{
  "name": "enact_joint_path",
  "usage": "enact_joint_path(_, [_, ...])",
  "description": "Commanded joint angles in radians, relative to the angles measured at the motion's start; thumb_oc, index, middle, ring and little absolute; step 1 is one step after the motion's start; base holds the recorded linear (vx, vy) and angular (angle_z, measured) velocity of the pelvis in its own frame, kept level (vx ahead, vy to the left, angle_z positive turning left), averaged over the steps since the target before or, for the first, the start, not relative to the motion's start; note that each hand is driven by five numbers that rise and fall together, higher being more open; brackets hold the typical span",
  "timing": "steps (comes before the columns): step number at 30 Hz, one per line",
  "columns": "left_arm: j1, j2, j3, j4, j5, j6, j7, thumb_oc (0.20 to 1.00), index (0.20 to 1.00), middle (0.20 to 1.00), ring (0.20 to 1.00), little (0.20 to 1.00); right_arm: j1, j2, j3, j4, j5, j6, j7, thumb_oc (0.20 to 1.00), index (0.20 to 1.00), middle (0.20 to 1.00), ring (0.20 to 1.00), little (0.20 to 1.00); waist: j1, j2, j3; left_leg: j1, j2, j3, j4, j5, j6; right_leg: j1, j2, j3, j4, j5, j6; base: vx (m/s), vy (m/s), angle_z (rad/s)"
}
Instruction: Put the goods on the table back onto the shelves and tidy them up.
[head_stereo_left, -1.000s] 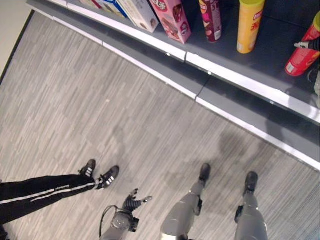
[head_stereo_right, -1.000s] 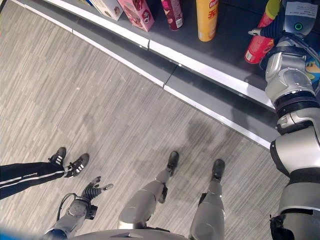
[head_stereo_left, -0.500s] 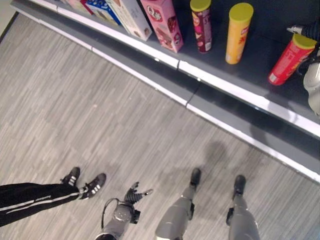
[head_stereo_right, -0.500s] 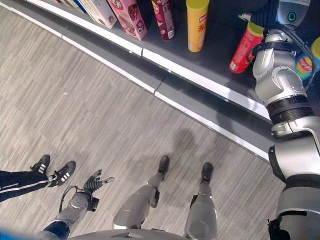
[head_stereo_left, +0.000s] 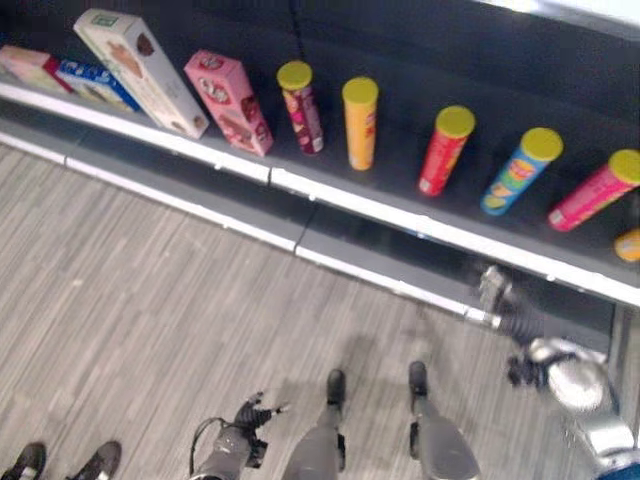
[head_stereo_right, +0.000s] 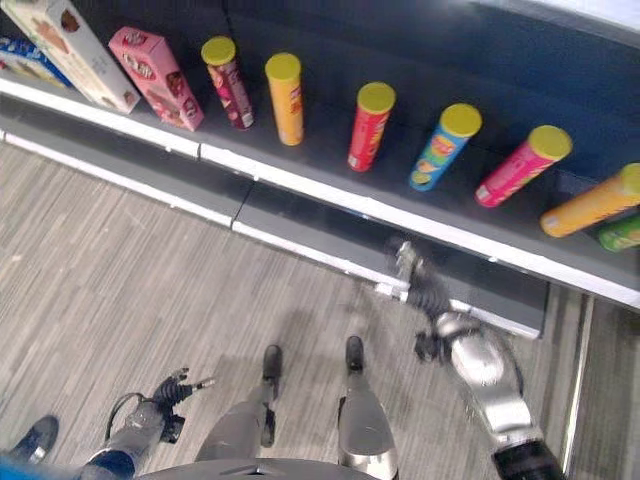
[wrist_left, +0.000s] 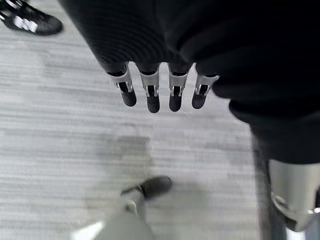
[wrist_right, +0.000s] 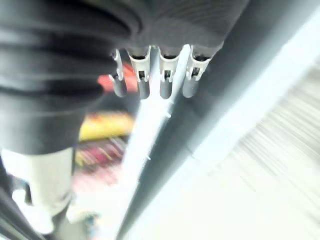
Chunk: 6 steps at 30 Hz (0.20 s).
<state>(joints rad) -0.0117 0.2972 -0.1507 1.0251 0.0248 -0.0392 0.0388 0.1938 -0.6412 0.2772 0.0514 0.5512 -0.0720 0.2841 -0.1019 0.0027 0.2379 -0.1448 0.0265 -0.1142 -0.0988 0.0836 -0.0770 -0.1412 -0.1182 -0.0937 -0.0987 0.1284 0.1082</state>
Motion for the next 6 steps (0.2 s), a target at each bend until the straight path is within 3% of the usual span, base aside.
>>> enact_joint_path(1, [0.035,0.034,-0.05,-0.006,0.043,-0.024,-0.051,1.0,1.0,1.0,1.0,1.0,-0.046,-0.02,0.04,0.191,-0.033,0.01,0.135,1.0,1.0,1.0,1.0,1.0,0.03,0.0,-0.086,0.092,0.026,0.108,0.029,-0.131,-0.02,0.032,-0.065,0.037,0.103,-0.156,0.065,0.04,0.015,-0.08])
enact_joint_path(2, [0.036,0.035,-0.05,-0.006,0.043,-0.024,-0.051,1.0,1.0,1.0,1.0,1.0,-0.047,-0.019,0.041,0.193,-0.034,0.009,0.135,1.0,1.0,1.0,1.0,1.0,0.03,-0.001,-0.085,0.093,0.027,0.108,0.029,-0.131,-0.02,0.034,-0.064,0.038,0.103,-0.156,0.065,0.04,0.003,-0.1])
enact_joint_path(6, [0.048,0.021,-0.075,-0.02,0.013,-0.024,-0.073,1.0,1.0,1.0,1.0,1.0,-0.067,0.09,0.046,0.572,-0.279,0.011,0.031,1.0,1.0,1.0,1.0,1.0,0.032,-0.014,-0.119,0.126,0.029,0.116,0.031,-0.145,-0.015,0.065,-0.063,0.036,0.095,-0.155,0.069,0.04,-0.003,-0.12])
